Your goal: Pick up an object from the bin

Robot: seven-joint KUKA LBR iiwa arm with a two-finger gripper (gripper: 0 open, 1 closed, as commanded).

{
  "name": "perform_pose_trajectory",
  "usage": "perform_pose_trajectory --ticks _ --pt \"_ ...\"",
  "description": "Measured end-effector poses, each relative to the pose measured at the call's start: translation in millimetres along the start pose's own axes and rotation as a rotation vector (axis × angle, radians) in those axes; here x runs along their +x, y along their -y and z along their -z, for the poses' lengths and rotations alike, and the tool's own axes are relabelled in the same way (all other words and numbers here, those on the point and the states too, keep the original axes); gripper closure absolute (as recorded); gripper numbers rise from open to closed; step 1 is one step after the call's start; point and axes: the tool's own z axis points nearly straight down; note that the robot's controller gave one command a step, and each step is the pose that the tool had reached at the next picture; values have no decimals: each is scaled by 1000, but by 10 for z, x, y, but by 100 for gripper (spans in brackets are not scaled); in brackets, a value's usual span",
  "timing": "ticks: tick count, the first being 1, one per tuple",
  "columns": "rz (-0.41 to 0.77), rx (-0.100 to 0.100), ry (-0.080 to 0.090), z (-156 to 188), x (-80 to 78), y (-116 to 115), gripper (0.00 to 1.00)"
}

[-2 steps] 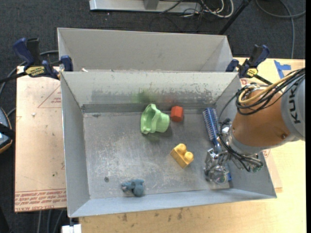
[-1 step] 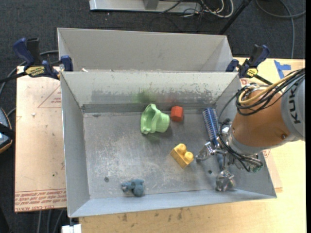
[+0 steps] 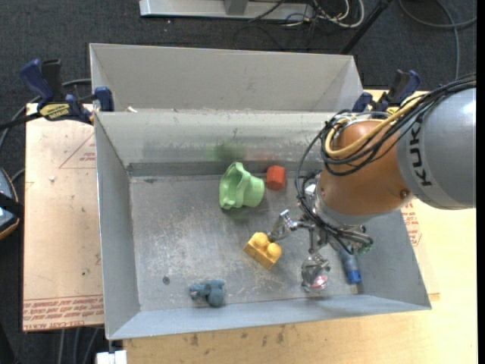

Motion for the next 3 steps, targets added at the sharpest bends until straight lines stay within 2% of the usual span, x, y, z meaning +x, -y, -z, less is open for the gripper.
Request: perform_pose_trajectory --ticks 1,2,3 --pt "117 5 -8 -362 -498 -374 0" --pt "114 7 2 -321 -521 -364 100" --pt "313 5 3 1438 -549 -715 100"
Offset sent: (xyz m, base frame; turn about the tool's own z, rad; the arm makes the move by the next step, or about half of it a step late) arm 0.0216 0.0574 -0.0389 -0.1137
